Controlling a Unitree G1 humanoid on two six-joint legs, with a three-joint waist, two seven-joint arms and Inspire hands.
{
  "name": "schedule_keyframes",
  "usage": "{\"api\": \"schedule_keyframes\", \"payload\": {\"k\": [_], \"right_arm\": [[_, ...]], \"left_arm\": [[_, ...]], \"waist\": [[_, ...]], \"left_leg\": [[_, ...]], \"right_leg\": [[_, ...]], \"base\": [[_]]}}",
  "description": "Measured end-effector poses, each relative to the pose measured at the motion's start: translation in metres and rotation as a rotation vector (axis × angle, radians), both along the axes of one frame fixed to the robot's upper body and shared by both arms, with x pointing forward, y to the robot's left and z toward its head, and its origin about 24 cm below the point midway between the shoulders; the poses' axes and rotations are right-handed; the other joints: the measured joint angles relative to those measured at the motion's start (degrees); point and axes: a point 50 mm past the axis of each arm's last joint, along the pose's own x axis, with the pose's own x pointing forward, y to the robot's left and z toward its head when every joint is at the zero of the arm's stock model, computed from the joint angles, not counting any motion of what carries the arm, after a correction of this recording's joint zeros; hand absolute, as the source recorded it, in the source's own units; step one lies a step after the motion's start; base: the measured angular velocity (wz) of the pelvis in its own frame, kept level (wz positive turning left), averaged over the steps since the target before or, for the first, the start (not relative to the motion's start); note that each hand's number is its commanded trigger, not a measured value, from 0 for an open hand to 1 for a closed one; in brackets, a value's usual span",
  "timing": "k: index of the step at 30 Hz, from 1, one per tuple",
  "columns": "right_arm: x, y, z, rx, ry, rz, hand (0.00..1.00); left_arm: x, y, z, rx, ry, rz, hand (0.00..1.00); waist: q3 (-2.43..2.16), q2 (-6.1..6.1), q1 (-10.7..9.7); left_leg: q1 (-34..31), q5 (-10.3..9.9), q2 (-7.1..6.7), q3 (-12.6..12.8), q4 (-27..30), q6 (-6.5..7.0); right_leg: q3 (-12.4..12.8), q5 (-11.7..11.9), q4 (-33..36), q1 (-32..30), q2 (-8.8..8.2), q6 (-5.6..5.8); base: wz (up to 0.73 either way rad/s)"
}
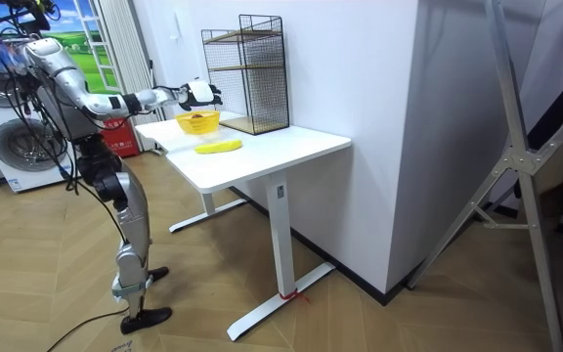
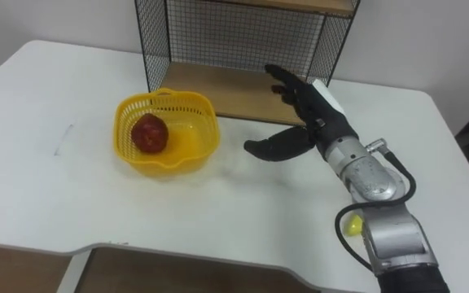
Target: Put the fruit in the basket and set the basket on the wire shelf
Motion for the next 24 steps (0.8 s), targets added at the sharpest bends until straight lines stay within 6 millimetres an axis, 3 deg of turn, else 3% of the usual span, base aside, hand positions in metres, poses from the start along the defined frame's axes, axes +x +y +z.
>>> {"api": "schedule_keyframes", "payload": {"k": [5,9,24], "right_arm": [[-0.001,-0.006,0.001,-0.022,-0.005,-0.023,0.0],[-0.006,-0.027,0.0,-0.042,-0.006,-0.11,0.0],[-0.03,-0.079,-0.037,-0.079,0.093,-0.455,0.0]], "left_arm": [[-0.005,0.001,-0.001,0.001,0.017,0.012,0.0],[-0.005,0.004,0.0,0.007,0.014,0.025,0.0],[-0.011,0.011,0.002,0.03,0.019,0.042,0.0]], "waist": [[-0.17,-0.12,-1.74],[-0.22,-0.23,-2.79],[-0.45,-1.11,-5.11]], "left_leg": [[0.0,0.0,0.0,-0.01,0.08,0.0],[-0.12,-0.01,0.0,0.01,0.02,0.01],[0.4,-0.03,0.14,1.34,-0.27,0.04]], "right_leg": [[-0.11,0.01,0.0,0.02,0.0,0.0],[-0.14,0.01,0.16,-0.26,-0.06,0.01],[1.4,0.01,-0.11,-0.77,-0.02,0.02]], "base": [[0.0],[0.0],[-0.04]]}}
